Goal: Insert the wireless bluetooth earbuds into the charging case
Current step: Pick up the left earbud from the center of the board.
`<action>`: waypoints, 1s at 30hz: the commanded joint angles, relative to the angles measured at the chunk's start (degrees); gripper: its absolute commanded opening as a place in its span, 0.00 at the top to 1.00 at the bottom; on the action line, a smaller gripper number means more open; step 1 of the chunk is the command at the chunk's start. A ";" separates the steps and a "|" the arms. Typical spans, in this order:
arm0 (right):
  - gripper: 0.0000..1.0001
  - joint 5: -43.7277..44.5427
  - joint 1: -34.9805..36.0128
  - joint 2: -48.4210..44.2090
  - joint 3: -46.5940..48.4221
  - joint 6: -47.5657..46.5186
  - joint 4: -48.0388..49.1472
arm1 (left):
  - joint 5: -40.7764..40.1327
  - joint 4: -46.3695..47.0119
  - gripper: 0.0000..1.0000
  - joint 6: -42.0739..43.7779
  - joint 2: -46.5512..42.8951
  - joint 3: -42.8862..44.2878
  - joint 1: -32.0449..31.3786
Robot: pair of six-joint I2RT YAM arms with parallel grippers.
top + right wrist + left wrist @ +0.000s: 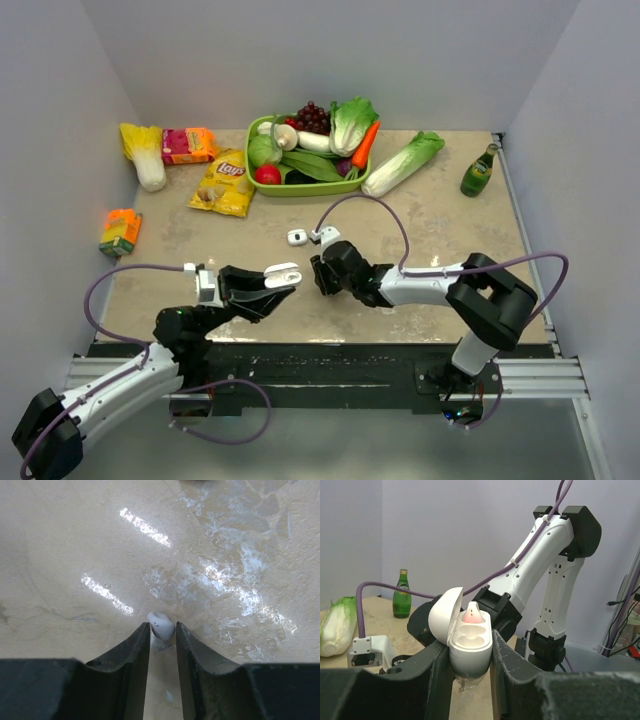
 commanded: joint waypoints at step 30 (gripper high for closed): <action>0.57 -3.83 3.90 -3.99 5.03 -1.69 -4.46 | 0.92 4.38 1.00 -1.43 -0.40 -1.29 -0.11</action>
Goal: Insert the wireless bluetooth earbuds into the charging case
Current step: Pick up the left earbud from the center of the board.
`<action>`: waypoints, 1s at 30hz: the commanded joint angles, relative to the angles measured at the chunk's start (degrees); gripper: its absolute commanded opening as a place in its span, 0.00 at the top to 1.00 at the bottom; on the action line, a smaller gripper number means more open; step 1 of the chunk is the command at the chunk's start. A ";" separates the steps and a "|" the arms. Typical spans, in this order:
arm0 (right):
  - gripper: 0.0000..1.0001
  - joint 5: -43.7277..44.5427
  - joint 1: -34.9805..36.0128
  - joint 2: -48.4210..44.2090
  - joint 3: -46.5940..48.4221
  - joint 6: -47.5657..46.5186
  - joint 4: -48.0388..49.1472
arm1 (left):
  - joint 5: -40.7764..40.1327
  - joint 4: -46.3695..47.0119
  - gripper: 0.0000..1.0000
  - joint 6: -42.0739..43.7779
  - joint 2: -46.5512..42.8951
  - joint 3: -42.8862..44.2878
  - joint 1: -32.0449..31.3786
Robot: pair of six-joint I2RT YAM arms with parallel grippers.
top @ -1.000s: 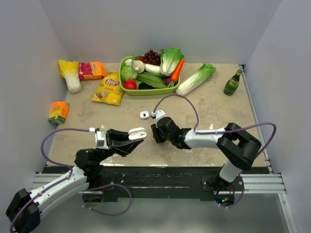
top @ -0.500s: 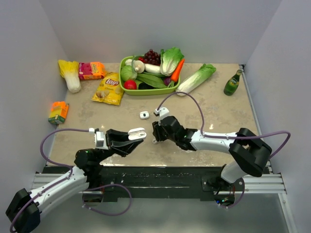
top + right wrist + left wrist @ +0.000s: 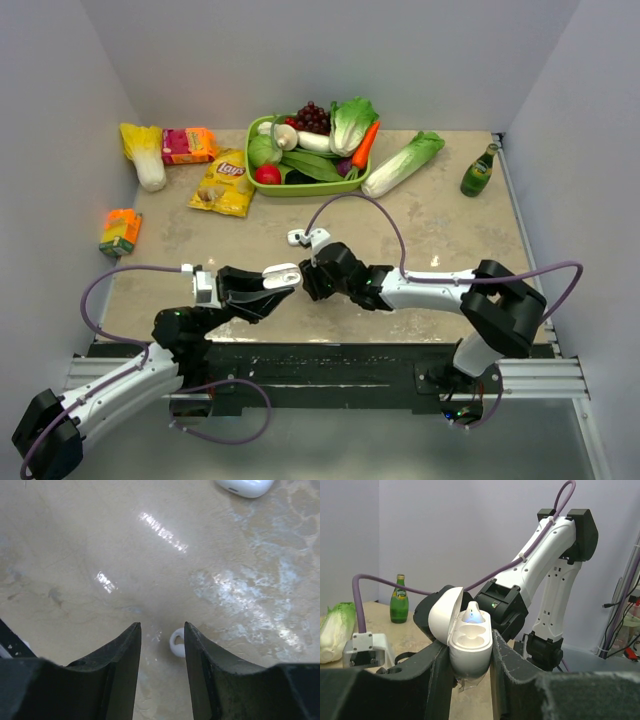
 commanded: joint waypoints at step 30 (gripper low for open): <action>0.57 -3.57 1.15 3.50 0.37 -1.56 -1.14 | 0.81 4.91 1.00 -2.07 0.81 -2.35 -0.11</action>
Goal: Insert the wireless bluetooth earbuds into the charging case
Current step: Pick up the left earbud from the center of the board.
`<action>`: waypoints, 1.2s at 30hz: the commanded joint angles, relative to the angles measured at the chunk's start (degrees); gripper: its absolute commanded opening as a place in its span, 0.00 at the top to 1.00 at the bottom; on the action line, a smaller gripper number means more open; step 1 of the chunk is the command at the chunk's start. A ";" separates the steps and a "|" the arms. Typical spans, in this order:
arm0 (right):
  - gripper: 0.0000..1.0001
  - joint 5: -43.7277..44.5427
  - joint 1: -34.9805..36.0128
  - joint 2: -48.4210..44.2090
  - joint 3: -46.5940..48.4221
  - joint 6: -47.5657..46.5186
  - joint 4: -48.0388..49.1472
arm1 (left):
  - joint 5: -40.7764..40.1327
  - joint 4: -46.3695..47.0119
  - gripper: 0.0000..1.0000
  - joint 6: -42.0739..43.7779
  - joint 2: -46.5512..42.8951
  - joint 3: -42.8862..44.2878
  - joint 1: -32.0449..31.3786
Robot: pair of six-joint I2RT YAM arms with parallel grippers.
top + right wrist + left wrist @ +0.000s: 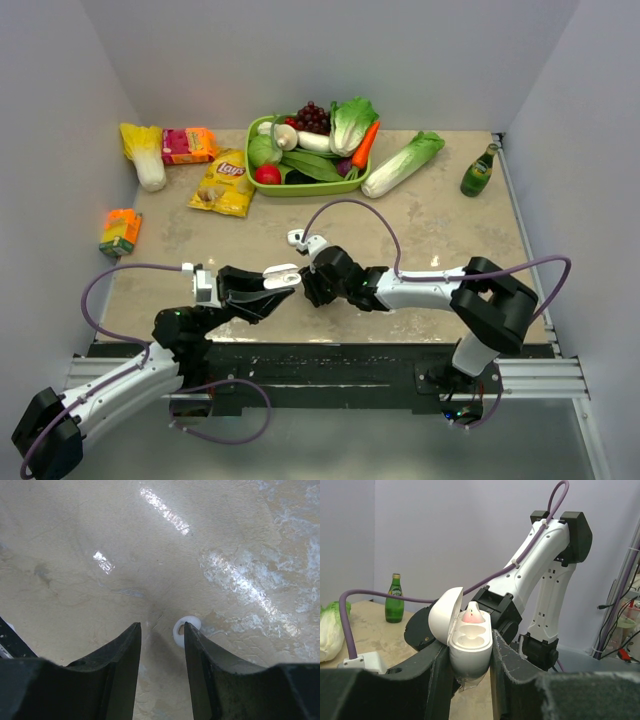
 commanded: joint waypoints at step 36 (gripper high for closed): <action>0.68 8.71 -0.10 -1.23 -0.97 0.77 -1.85 | 0.11 5.05 1.00 -1.07 0.66 -2.87 -0.11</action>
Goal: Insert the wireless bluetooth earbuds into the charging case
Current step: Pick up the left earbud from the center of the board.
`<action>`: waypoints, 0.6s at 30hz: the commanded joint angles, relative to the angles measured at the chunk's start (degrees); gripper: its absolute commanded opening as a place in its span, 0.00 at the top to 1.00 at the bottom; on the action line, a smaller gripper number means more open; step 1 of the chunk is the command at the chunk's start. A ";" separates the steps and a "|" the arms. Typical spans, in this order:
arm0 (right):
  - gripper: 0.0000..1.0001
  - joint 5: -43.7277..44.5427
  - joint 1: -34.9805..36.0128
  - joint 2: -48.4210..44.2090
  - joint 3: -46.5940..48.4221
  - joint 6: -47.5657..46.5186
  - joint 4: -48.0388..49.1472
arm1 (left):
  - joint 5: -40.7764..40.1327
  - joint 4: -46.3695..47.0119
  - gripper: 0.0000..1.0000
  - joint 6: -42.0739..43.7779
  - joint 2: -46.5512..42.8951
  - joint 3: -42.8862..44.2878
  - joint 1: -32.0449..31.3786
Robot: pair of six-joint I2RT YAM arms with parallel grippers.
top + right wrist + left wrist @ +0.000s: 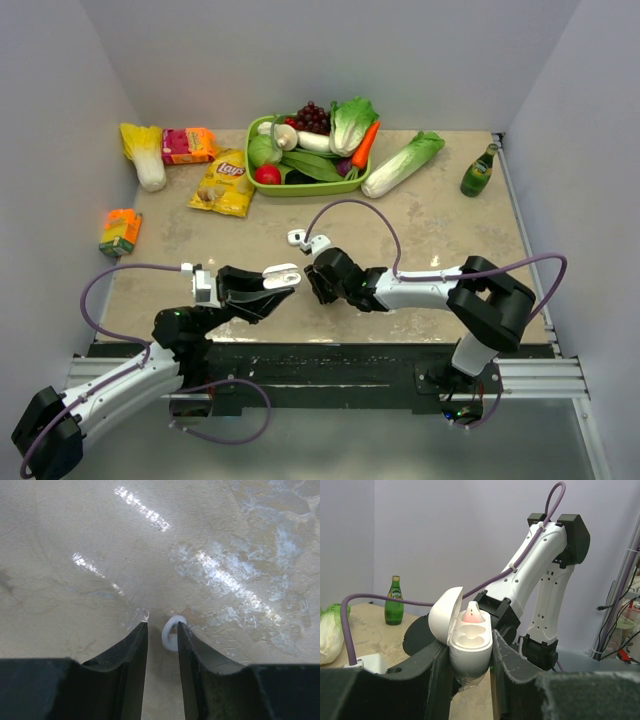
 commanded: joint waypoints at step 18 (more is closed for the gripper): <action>1.00 12.22 0.08 -33.61 -0.22 -1.36 -9.97 | -1.27 2.55 1.00 -0.32 0.35 -2.26 -0.11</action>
